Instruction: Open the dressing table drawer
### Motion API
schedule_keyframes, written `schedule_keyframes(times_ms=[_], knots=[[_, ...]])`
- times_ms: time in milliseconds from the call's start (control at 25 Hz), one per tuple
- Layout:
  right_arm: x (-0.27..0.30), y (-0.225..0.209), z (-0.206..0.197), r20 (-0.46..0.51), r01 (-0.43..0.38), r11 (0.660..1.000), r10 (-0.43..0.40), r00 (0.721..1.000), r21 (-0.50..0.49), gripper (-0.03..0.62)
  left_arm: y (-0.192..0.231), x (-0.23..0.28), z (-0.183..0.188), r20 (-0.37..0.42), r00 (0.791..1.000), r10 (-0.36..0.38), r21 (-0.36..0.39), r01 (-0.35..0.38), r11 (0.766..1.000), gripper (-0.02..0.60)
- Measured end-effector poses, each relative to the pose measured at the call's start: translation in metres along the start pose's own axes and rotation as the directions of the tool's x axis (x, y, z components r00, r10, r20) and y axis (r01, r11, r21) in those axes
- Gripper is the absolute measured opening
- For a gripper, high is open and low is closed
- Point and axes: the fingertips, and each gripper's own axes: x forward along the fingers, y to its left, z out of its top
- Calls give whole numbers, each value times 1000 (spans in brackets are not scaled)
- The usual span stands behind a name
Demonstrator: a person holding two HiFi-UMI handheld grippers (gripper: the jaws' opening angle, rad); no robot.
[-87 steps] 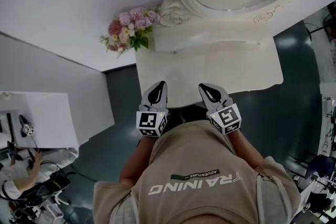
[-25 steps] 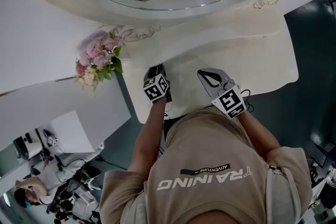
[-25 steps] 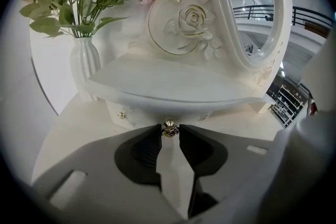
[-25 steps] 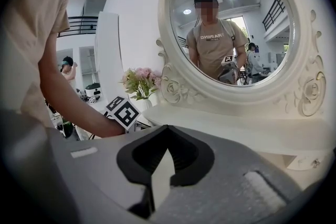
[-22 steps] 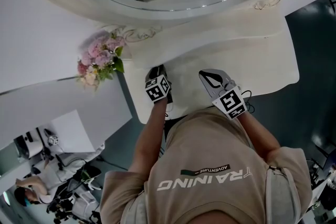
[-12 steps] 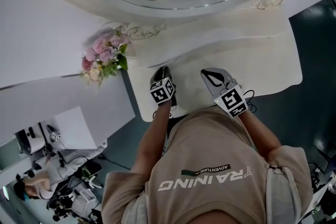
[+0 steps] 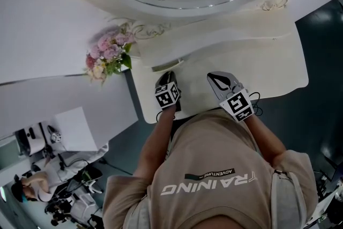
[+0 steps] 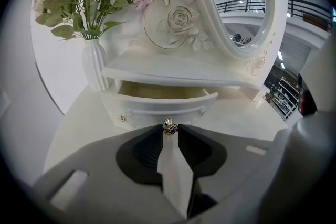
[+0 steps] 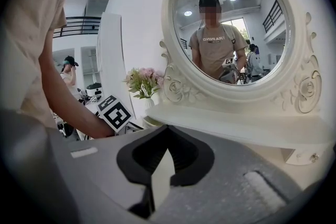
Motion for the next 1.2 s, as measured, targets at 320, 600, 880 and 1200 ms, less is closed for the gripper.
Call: schedule_keyframes(times_ms=[320,600,880,1200], knots=[[-8,4,-8,2,13,1000,-13,1000,27,2,-3,-15,-21,-9,1000,-3,7,3,1000,112],[-11,4,-13,-8,23,998,-23,1000,51,2,-5,-15,-26,-12,1000,-28,-4,28,1000,160],[-10,6,-15,-1,22,999,-22,1000,45,2,-8,-37,-35,20,997,-79,-47,79,996,178],[-1,12,-8,-7,-6,1000,7,1000,21,2,4,-78,-2,125,989,-74,38,70,997,12]])
